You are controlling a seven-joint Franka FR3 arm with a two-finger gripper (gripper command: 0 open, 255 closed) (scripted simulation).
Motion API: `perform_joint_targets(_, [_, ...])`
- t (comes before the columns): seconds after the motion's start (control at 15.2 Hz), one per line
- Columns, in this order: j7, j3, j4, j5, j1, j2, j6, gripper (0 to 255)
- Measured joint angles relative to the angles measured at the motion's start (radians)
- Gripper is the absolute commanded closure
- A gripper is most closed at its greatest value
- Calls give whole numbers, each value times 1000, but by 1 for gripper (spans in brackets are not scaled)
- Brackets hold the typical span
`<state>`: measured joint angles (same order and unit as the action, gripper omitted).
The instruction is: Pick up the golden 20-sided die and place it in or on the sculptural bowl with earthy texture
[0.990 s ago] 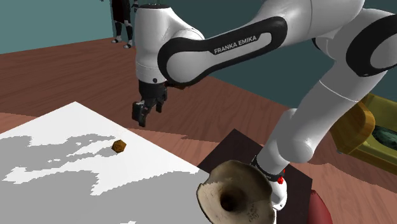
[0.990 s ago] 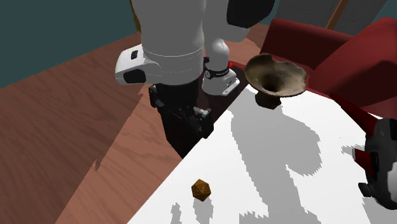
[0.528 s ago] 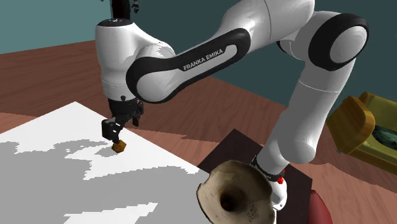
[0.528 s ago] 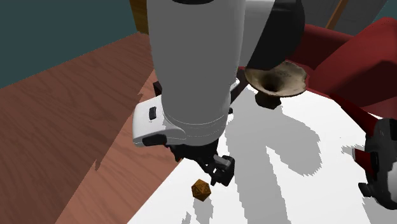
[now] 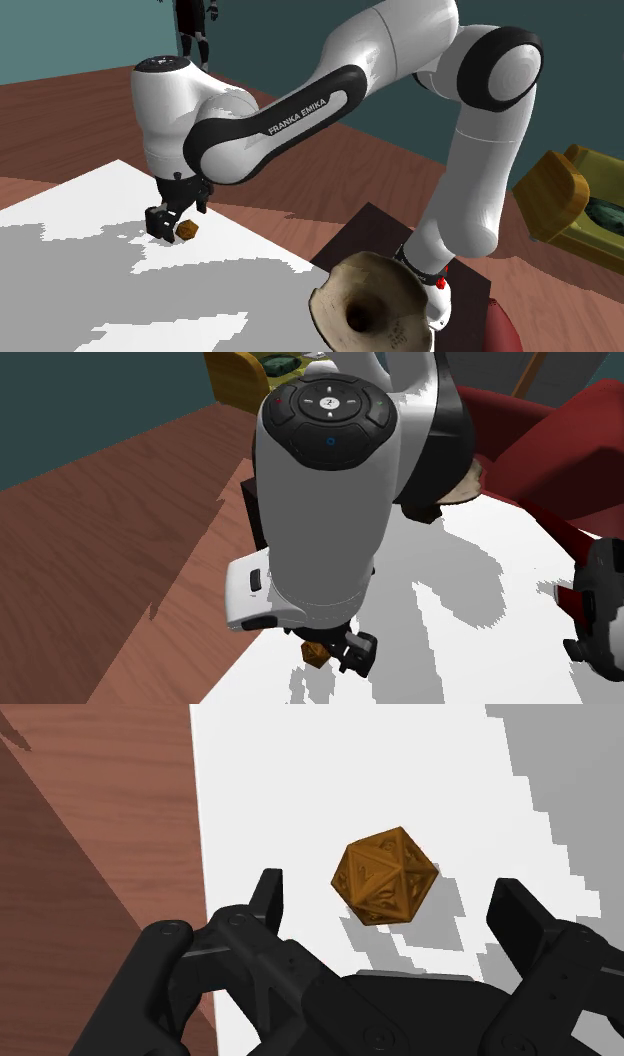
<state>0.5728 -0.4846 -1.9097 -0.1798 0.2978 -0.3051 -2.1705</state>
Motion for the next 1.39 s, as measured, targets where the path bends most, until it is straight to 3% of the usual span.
perform_joint_targets(0.53, [8, 6, -12, -13, 4, -20, -30, 0])
perform_joint_targets(0.59, [8, 6, -12, -13, 4, -20, -30, 255])
perform_joint_targets(1.39, [5, 3, -5, -8, 3, -12, -16, 255])
